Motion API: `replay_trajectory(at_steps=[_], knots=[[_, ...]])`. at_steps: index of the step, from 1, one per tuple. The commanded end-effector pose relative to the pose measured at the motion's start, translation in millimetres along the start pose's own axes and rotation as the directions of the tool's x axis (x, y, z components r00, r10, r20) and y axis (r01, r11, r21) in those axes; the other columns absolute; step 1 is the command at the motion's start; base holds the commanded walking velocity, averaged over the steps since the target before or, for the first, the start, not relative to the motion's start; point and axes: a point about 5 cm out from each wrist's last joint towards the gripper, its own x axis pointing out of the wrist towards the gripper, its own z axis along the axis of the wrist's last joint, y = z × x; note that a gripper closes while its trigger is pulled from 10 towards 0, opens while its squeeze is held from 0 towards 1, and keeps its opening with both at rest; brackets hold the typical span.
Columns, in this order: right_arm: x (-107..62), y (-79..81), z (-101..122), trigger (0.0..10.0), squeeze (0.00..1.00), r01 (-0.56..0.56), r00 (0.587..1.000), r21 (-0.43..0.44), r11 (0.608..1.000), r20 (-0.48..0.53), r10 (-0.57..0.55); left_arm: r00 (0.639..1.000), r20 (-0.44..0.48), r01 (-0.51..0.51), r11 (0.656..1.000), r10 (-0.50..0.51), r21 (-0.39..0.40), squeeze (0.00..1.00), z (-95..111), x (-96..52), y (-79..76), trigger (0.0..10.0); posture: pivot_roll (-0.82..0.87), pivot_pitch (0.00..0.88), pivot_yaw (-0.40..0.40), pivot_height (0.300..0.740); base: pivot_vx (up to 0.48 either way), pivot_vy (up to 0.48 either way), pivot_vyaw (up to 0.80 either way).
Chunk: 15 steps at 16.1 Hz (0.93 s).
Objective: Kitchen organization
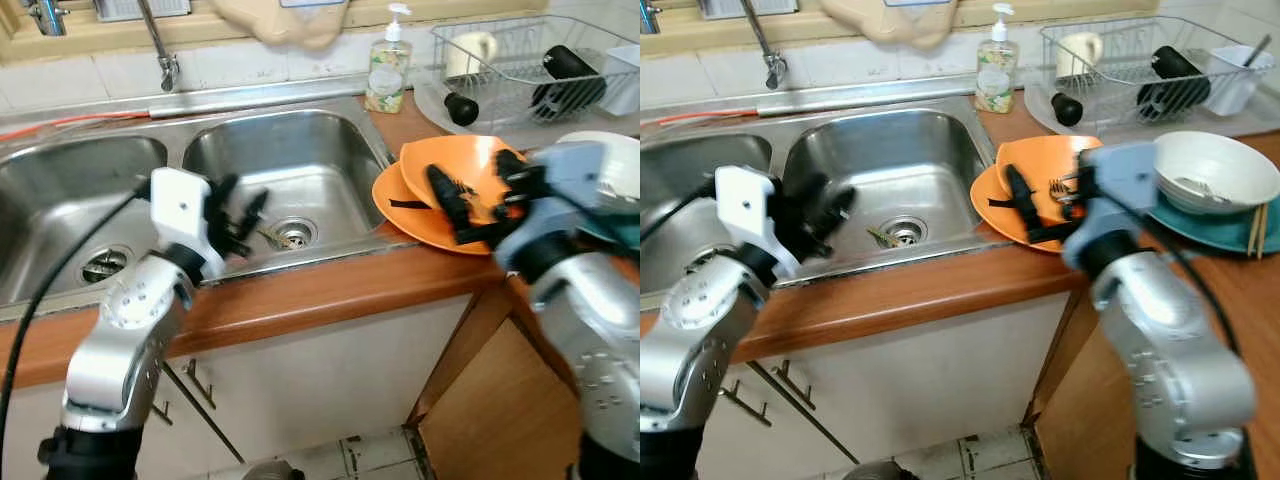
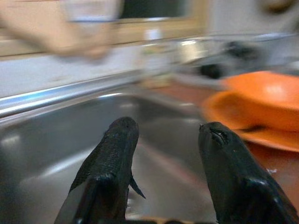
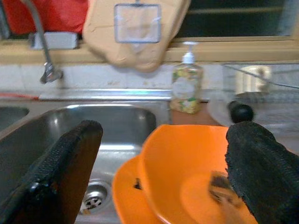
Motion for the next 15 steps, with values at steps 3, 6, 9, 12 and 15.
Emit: replay_trajectory(at_steps=[3,6,9,12,15], knots=[[-6.6,-21.7,4,10.0,0.0,0.004,1.0,-0.02,1.0,-0.002,-0.005,0.989,-0.028,0.146,0.989,-0.147,-0.023,0.0,-3,-3.8,-16.1,10.0,-0.06,0.0,0.068,0.74,0.0,0.0,0.0],[-19.3,-48.2,-3,10.0,0.0,-0.001,0.996,-0.122,0.993,-0.093,-0.01,0.973,-0.046,0.222,0.974,-0.225,-0.051,0.0,-7,-8.0,-22.9,10.0,-0.06,0.0,0.067,0.74,0.0,0.0,0.0],[-21.9,-53.0,-9,10.0,0.0,-0.047,0.99,-0.115,0.992,-0.137,0.031,0.958,-0.062,0.277,0.959,-0.281,-0.06,0.0,-9,-9.9,-28.8,10.0,-0.06,0.0,0.067,0.74,0.0,0.0,0.0],[-17.6,-53.0,-13,10.0,0.0,-0.096,0.986,-0.098,0.991,-0.149,0.081,0.956,-0.057,0.285,0.956,-0.289,-0.072,0.0,-10,-10.9,-31.5,10.0,-0.07,0.0,0.053,0.74,0.0,0.0,0.0],[-12.6,-56.7,-16,10.0,0.0,-0.078,0.985,-0.108,0.991,-0.161,0.06,0.954,-0.059,0.291,0.954,-0.295,-0.076,0.0,-11,-12.0,-33.8,10.0,-0.07,0.0,0.047,0.74,0.0,0.0,0.0]])
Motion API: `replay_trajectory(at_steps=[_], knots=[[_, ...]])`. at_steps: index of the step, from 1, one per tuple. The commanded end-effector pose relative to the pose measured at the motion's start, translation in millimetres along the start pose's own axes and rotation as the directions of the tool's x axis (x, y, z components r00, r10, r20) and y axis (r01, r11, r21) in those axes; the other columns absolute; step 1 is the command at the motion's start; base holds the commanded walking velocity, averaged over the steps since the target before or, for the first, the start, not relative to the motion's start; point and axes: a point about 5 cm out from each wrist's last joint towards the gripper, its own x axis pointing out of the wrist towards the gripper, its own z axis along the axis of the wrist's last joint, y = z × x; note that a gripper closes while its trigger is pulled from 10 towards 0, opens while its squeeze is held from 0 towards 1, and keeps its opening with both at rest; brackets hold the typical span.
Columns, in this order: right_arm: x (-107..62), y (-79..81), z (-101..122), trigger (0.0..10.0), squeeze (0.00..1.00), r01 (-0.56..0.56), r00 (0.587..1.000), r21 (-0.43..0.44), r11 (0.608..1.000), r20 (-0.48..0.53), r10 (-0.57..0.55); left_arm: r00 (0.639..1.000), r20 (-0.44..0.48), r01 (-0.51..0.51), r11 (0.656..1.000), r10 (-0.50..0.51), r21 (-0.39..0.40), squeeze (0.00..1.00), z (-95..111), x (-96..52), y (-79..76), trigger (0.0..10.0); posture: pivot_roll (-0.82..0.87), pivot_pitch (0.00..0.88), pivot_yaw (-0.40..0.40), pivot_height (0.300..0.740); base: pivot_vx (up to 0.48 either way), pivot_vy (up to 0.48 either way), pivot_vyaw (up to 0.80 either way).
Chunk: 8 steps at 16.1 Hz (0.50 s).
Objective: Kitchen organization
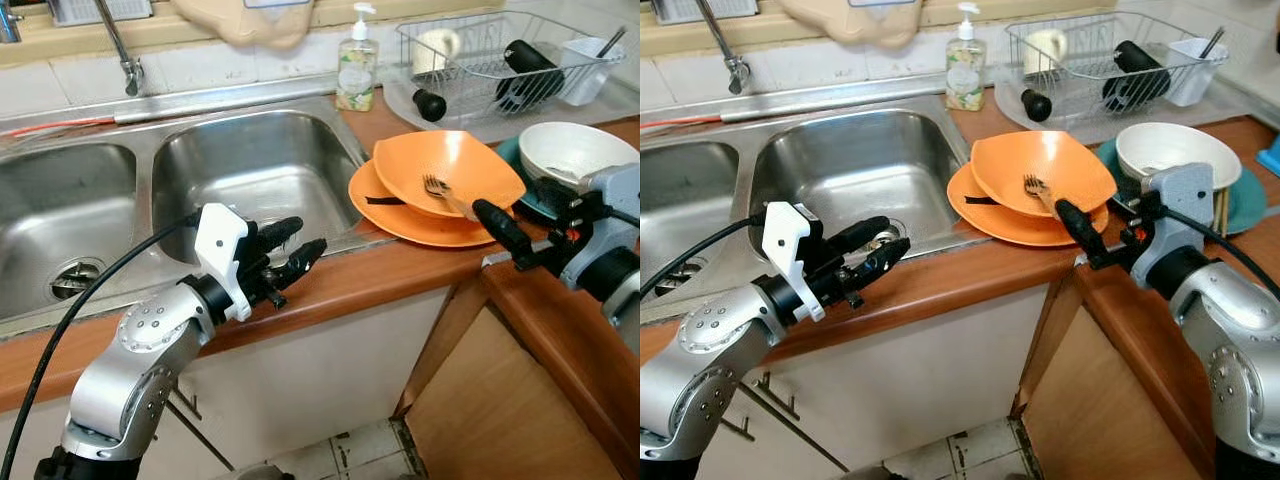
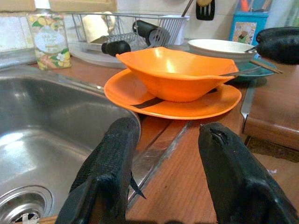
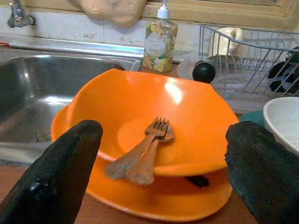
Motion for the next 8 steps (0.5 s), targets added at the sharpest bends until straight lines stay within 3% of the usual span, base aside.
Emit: replay_trajectory(at_steps=[1,8], knots=[[2.7,-2.9,-0.4,10.0,0.0,0.021,1.0,-0.025,0.999,-0.007,-0.021,1.0,0.006,0.021,1.0,-0.021,0.005,0.0,2.8,-0.5,-4.2,10.0,-0.06,0.0,0.046,0.74,0.0,0.0,0.0],[2.1,-7.2,-4.3,10.0,0.0,0.045,0.999,-0.028,0.999,-0.014,-0.045,0.999,0.004,0.046,0.999,-0.046,0.002,0.0,2.7,-1.1,-6.1,10.0,-0.07,0.0,0.053,0.74,0.0,0.0,0.0]])
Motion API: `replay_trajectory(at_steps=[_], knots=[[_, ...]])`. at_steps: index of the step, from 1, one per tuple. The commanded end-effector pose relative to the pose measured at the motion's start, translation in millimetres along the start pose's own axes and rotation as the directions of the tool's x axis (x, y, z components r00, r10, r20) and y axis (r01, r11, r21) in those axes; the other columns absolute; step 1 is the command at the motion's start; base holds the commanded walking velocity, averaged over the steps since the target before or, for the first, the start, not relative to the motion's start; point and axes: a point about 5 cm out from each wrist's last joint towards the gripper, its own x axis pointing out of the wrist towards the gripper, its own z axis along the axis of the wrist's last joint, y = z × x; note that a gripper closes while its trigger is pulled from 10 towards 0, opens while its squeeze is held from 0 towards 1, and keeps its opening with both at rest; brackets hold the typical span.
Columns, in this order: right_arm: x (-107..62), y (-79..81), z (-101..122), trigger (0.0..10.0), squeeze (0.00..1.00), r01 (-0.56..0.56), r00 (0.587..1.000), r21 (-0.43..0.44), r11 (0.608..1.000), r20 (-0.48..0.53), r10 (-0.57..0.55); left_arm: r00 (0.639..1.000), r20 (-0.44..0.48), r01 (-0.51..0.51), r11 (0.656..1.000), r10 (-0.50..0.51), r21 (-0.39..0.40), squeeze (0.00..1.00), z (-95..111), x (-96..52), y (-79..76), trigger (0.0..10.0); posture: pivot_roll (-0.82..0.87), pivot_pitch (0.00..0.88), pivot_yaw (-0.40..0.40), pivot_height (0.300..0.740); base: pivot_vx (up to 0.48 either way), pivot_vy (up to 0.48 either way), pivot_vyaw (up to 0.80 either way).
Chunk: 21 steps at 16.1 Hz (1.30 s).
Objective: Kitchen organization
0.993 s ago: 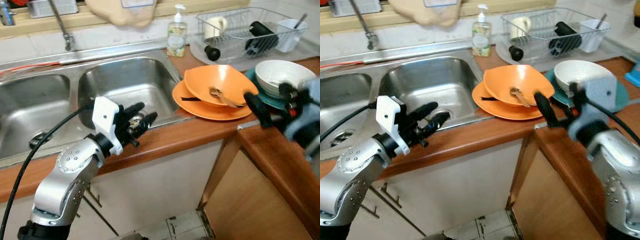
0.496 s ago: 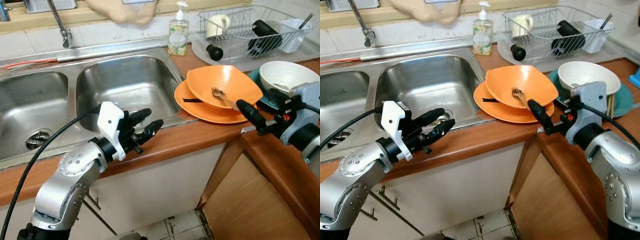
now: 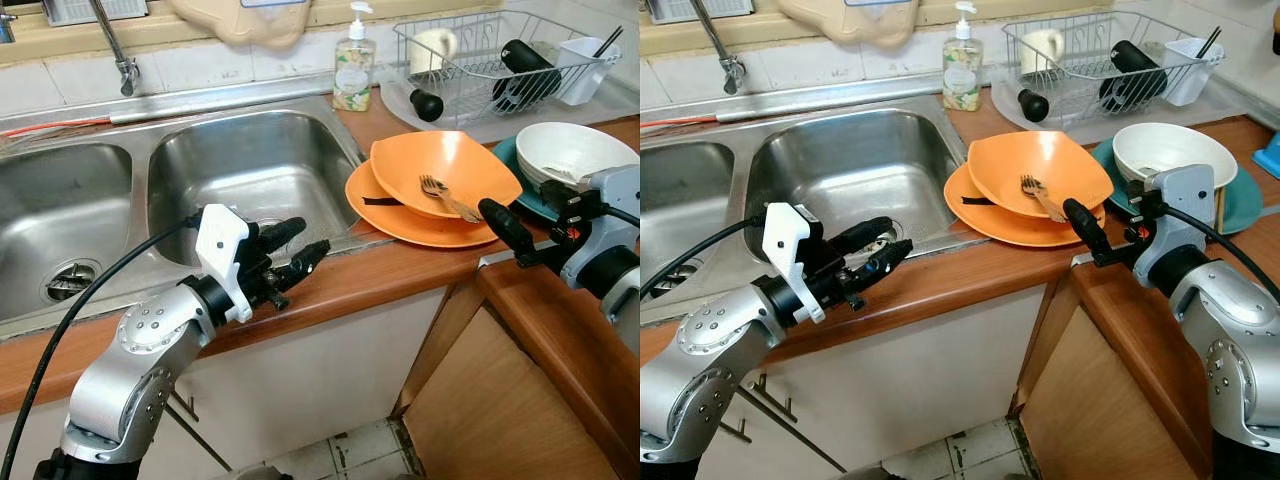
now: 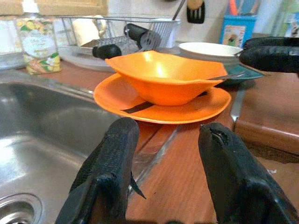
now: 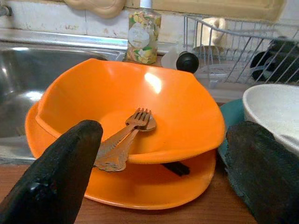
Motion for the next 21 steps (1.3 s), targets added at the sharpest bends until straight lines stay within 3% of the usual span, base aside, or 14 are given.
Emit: replay_trajectory(at_steps=[1,6,9,13,14,15,16,17,18,21], knots=[[0.8,-0.6,-1,10.0,0.0,0.005,1.0,-0.031,0.999,-0.009,-0.005,1.0,-0.009,0.02,1.0,-0.02,0.005,0.0,1,-0.5,-3.1,10.0,-0.07,0.0,0.053,0.74,0.0,0.0,0.0],[6.6,-11.9,-3,10.0,0.0,0.083,0.996,-0.049,0.995,-0.029,-0.084,1.0,-0.011,0.01,1.0,-0.01,0.011,0.0,1,-0.7,-2.0,10.0,-0.06,0.0,0.046,0.74,0.0,0.0,0.0],[5.7,-19.0,1,10.0,0.0,0.097,0.995,-0.009,0.995,-0.003,-0.097,1.0,-0.008,-0.002,1.0,0.002,0.011,0.0,2,-1.7,-0.4,10.0,-0.05,0.0,0.043,0.74,0.0,0.0,0.0],[2.9,-13.5,2,10.0,0.0,-0.004,1.0,0.035,0.999,0.011,0.004,1.0,-0.005,0.002,1.0,-0.002,0.004,0.0,3,-1.8,0.5,10.0,-0.05,0.0,0.045,0.74,0.0,0.0,0.0],[3.2,-10.8,-3,7.1,0.0,-0.031,0.999,0.01,0.999,-0.021,0.031,1.0,-0.007,0.009,1.0,-0.009,0.005,0.0,3,-1.3,0.6,10.0,-0.05,0.0,0.045,0.74,0.0,0.0,0.0],[3.5,-10.6,-5,7.1,0.0,-0.032,0.999,0.009,0.999,-0.026,0.032,1.0,-0.007,0.009,1.0,-0.009,0.005,0.0,3,-1.2,0.5,10.0,-0.05,0.0,0.045,0.74,0.0,0.0,0.0],[5.7,-10.2,-7,2.1,0.0,-0.039,0.999,0.009,0.999,-0.034,0.039,1.0,-0.006,0.009,1.0,-0.009,0.006,0.0,3,-0.8,0.5,10.0,-0.05,0.0,0.048,0.74,0.0,0.0,0.0],[7.4,-9.5,-9,0.5,0.0,-0.047,0.998,0.007,0.999,-0.039,0.047,1.0,-0.006,0.01,1.0,-0.01,0.006,0.0,3,-0.5,0.4,10.0,-0.05,0.0,0.048,0.74,0.0,0.0,0.0],[10.3,-9.5,-10,0.0,0.0,-0.05,0.998,0.013,0.999,-0.039,0.051,1.0,-0.006,0.011,1.0,-0.01,0.007,0.0,3,-0.3,0.7,10.0,-0.05,0.0,0.048,0.74,0.0,0.0,0.0],[17.6,-10.9,-12,0.0,0.0,-0.069,0.997,0.02,0.997,-0.04,0.07,1.0,-0.005,0.01,1.0,-0.01,0.012,0.0,4,0.5,2.4,10.0,-0.04,0.0,0.046,0.74,0.0,0.0,0.0]])
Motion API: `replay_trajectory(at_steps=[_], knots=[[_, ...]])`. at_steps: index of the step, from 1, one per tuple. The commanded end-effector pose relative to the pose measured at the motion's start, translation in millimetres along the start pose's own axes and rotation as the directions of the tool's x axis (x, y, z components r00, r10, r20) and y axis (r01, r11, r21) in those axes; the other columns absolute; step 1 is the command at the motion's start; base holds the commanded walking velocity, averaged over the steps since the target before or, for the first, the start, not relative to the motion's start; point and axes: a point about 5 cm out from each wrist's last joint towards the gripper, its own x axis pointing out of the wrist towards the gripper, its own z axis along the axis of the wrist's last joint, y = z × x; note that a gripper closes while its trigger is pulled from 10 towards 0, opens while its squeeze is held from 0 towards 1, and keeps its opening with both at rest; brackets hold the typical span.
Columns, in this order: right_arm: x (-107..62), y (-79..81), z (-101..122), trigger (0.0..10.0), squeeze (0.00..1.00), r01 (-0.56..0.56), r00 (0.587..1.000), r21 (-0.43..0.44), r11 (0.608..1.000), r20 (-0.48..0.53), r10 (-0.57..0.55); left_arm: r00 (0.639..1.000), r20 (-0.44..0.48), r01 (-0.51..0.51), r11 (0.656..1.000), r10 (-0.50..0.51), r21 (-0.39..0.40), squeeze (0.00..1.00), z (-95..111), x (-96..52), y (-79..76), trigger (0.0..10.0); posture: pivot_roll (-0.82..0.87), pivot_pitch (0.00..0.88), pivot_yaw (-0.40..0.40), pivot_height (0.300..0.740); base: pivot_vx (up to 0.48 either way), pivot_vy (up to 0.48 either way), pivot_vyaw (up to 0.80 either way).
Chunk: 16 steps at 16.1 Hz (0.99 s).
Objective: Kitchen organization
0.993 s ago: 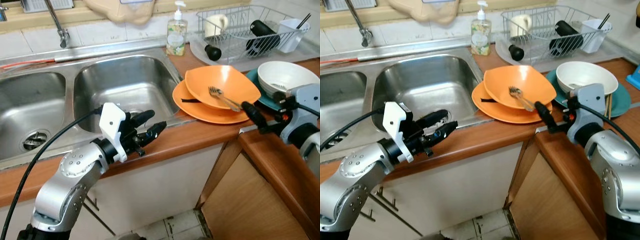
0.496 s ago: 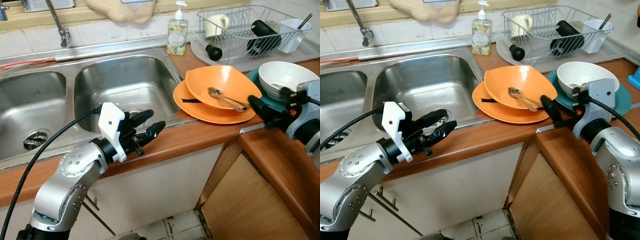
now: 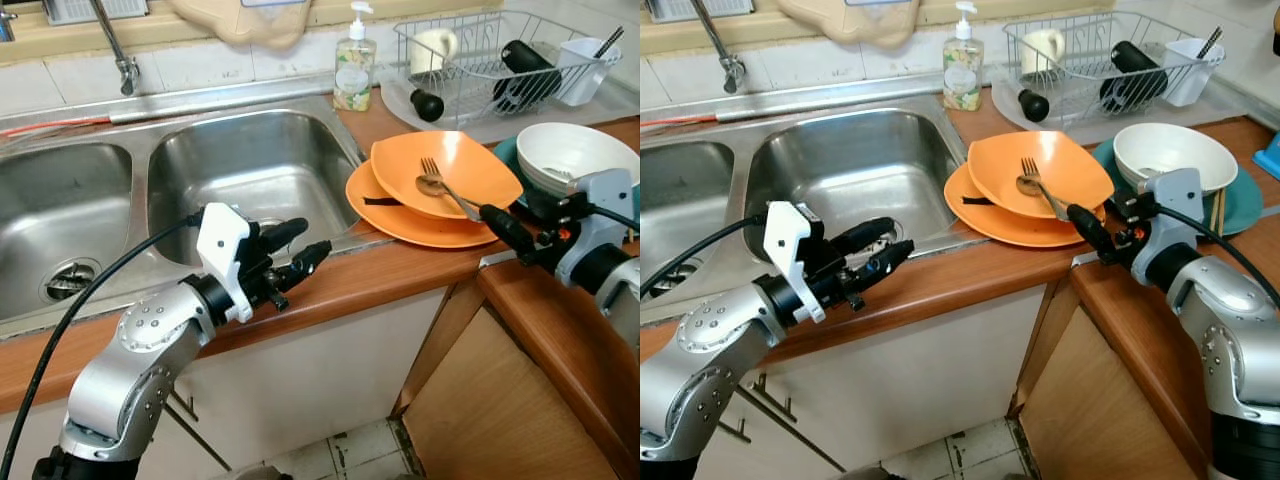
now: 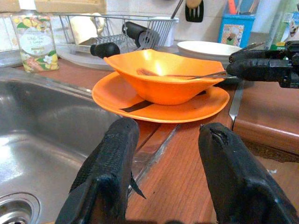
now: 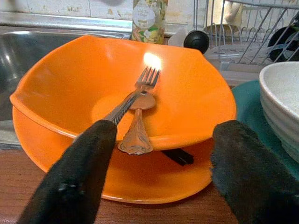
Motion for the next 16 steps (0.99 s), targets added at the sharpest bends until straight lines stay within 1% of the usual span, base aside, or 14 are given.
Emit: replay_trajectory(at_steps=[1,5,8,14,16], knots=[[3.0,0.7,6,0.0,0.0,-0.019,1.0,-0.023,1.0,0.015,0.02,1.0,0.002,0.005,1.0,-0.005,0.015,0.0,3,-0.1,1.7,10.0,-0.04,0.0,0.043,0.74,0.0,0.0,0.0],[10.5,1.0,6,0.0,0.0,-0.061,0.998,-0.026,0.998,0.023,0.062,1.0,0.003,0.005,1.0,-0.005,0.017,0.0,4,-0.4,1.3,10.0,-0.04,0.0,0.039,0.74,0.0,0.0,0.0],[12.4,1.9,7,0.0,0.0,-0.082,0.996,-0.028,0.996,0.022,0.082,1.0,0.001,0.004,1.0,-0.004,0.019,0.0,3,-0.8,1.2,10.0,-0.03,0.0,0.037,0.74,0.0,0.0,0.0],[15.6,0.8,6,0.0,0.0,-0.083,0.996,-0.032,0.996,0.017,0.083,1.0,-0.002,0.011,1.0,-0.011,0.018,0.0,3,-0.8,0.5,10.0,-0.03,0.0,0.038,0.74,0.0,0.0,0.0],[15.8,0.4,6,0.0,0.0,-0.075,0.997,-0.047,0.996,0.014,0.076,1.0,-0.002,0.017,1.0,-0.017,0.017,0.0,3,-0.2,0.0,10.0,-0.03,0.0,0.04,0.74,0.0,0.0,0.0]])
